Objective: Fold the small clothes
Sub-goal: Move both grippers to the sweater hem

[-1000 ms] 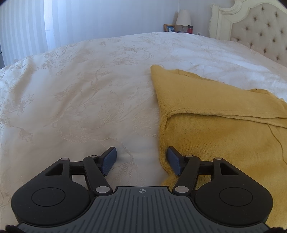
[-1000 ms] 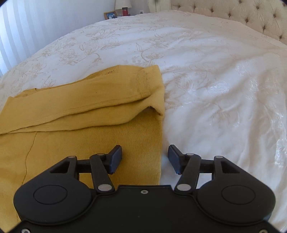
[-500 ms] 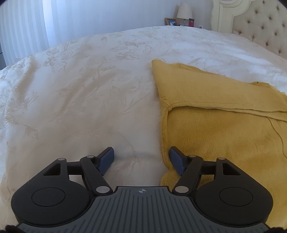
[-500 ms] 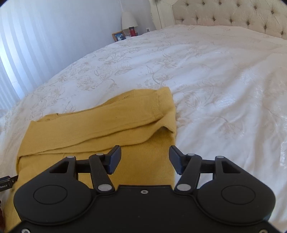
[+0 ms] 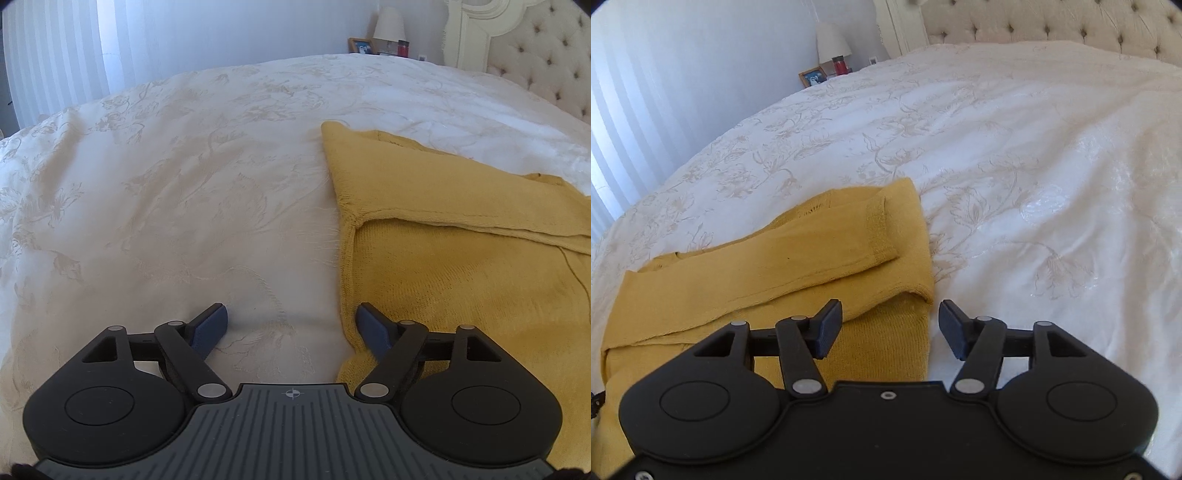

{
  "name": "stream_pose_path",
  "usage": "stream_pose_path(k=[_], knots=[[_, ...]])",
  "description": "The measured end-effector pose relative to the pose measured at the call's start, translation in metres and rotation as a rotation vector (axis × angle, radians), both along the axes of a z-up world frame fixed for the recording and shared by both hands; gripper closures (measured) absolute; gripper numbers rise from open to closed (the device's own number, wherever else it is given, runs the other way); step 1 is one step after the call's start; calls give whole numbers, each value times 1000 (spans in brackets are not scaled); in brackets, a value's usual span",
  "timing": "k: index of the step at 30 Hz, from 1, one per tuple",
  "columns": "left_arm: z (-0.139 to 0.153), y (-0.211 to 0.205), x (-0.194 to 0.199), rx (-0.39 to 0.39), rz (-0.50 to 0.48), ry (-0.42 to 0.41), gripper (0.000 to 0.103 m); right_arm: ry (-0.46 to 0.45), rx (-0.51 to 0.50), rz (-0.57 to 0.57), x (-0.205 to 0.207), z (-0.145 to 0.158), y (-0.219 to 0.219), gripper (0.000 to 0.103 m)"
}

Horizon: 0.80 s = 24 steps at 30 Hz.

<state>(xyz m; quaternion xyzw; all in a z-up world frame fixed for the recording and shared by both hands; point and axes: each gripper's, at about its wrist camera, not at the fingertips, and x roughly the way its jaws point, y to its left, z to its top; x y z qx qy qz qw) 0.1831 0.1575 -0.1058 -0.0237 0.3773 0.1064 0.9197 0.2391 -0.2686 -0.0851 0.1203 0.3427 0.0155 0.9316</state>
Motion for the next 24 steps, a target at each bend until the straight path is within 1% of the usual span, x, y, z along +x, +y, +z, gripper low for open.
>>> stream_pose_path(k=[4, 5, 8, 11, 13, 16, 21, 23, 24], knots=[[0, 1, -1, -8, 2, 0, 25, -69, -70, 29, 5, 8, 12, 39], [0, 2, -1, -10, 1, 0, 25, -70, -74, 32, 9, 7, 15, 39], [1, 2, 0, -15, 1, 1, 25, -25, -74, 44, 26, -2, 21, 39], [0, 4, 0, -21, 3, 2, 25, 50, -67, 68, 30, -17, 24, 39], [1, 4, 1, -25, 3, 5, 25, 46, -56, 67, 23, -18, 22, 39], [3, 6, 1, -48, 3, 18, 25, 60, -3, 61, 10, -13, 15, 39], [12, 14, -4, -156, -3, 92, 25, 40, 9, 68, -29, 2, 6, 39], [15, 15, -15, -209, -21, 125, 25, 44, 12, 72, -45, 7, 3, 39], [16, 14, -20, -222, -29, 143, 25, 45, 18, 74, -53, 9, 0, 39]])
